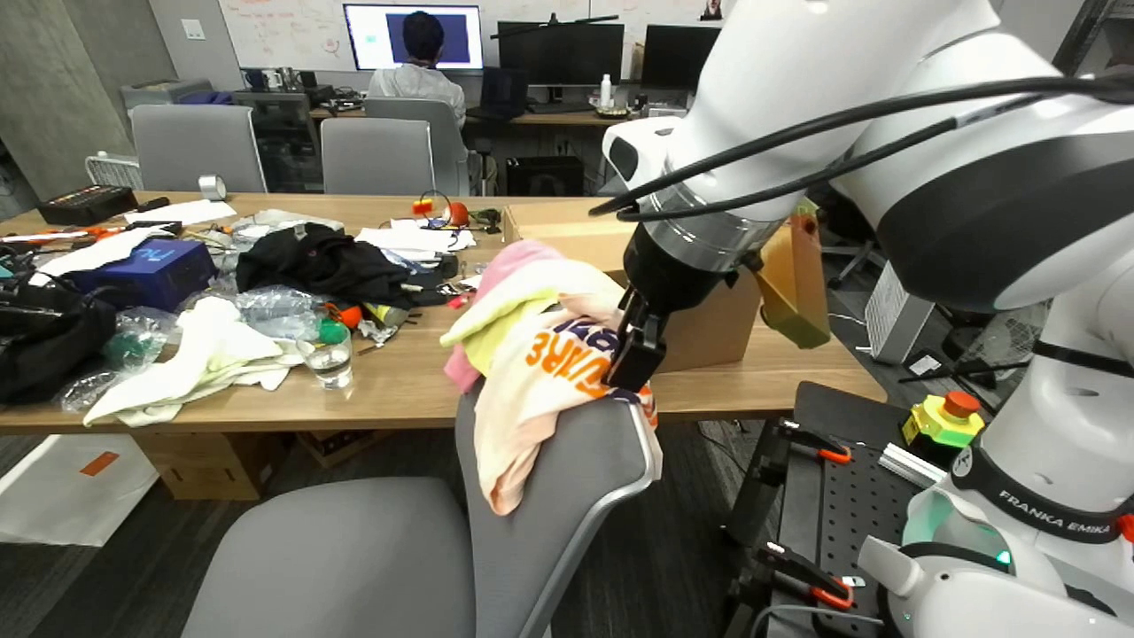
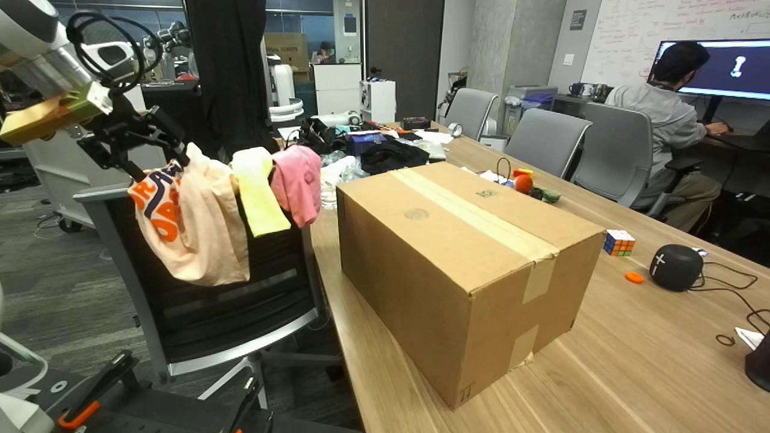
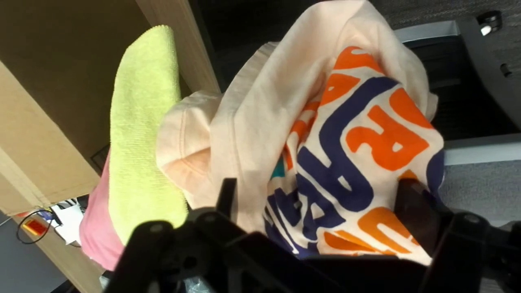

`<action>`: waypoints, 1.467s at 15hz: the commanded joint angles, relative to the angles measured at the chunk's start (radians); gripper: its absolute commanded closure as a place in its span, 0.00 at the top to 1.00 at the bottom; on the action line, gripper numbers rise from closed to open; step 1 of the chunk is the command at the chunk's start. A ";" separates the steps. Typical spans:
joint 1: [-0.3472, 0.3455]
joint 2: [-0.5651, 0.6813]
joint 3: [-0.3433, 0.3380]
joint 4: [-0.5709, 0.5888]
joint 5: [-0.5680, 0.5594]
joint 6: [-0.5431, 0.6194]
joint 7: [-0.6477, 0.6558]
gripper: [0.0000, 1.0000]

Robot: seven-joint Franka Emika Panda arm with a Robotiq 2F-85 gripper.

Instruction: Put the peach shirt, the green towel and the pink shirt on the top of the box

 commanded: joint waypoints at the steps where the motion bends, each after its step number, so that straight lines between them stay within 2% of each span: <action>1: -0.004 0.005 0.014 0.000 -0.014 0.020 0.026 0.80; 10: -0.003 -0.001 0.008 0.006 -0.009 0.010 0.017 0.11; 12: 0.003 -0.008 0.003 0.008 -0.001 0.005 0.007 0.00; 18: 0.041 -0.040 -0.024 0.060 0.071 -0.075 -0.050 0.02; 22: 0.053 -0.076 -0.026 0.170 0.093 -0.196 -0.077 0.02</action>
